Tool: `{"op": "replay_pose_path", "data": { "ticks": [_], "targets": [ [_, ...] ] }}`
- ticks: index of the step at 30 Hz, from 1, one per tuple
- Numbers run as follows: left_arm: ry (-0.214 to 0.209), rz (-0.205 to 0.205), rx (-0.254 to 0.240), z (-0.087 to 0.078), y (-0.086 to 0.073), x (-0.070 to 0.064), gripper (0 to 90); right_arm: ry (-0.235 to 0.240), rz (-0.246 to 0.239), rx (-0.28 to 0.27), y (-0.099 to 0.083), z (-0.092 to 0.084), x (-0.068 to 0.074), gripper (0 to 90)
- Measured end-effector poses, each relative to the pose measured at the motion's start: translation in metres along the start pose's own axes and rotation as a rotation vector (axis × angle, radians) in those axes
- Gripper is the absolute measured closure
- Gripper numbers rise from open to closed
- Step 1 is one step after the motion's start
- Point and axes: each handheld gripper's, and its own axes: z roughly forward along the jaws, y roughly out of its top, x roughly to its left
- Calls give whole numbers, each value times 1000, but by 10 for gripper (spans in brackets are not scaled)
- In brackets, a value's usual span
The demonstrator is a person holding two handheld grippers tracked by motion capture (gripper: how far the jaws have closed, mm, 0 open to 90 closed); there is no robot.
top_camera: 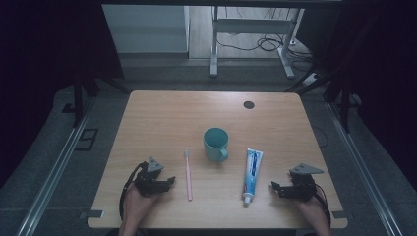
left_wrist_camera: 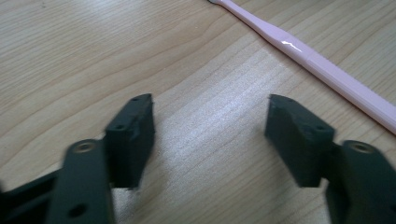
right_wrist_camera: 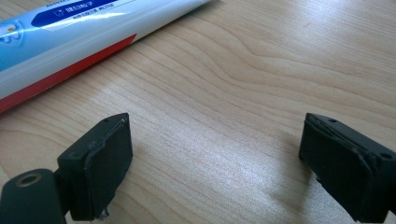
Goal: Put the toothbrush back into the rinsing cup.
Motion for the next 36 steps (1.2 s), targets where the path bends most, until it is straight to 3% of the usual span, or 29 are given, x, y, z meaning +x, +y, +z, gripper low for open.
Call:
{"op": "replay_pose_path", "data": {
  "ticks": [4,13,19,21,36],
  "targets": [
    [-28,-18,-10,-2,1,0,527,0,0,0,0,0,0,95],
    [-80,-6,-17,-4,5,-4,737,1,1,0,0,0,0,95],
    [-71,11,-8,-5,10,-12,839,2,2,0,0,0,0,95],
    [-85,25,-16,-8,13,-17,883,2,1,-1,0,0,0,95],
    [-157,71,-16,-4,26,-41,896,3,-1,0,1,1,0,95]
  ]
}}
